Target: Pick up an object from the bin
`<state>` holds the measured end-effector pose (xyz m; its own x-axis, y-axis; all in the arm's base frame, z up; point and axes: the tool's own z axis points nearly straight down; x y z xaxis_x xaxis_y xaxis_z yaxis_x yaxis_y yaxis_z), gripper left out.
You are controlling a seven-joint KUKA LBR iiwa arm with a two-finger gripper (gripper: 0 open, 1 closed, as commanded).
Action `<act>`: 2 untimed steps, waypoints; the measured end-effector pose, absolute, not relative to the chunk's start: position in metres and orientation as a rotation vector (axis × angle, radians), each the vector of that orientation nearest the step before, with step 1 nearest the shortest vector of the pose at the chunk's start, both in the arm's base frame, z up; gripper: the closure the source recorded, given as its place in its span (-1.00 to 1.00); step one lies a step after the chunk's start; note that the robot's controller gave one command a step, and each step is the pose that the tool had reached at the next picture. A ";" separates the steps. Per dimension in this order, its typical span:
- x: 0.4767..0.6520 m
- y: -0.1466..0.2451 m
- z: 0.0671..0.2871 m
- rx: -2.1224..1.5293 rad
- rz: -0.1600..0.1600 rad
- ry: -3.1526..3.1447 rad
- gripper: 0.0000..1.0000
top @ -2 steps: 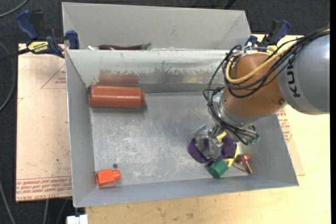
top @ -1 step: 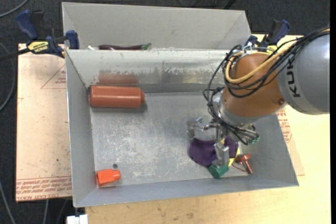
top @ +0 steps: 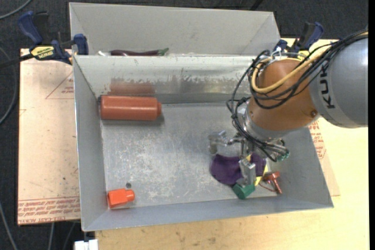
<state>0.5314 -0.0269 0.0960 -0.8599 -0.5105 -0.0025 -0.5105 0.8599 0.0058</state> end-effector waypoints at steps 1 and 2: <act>0.531 -0.033 0.082 -1.059 0.013 2.955 1.00; 0.531 -0.033 0.082 -1.059 0.013 2.955 1.00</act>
Offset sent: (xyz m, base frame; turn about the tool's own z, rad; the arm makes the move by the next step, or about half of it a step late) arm 0.0000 0.0000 0.0000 0.0000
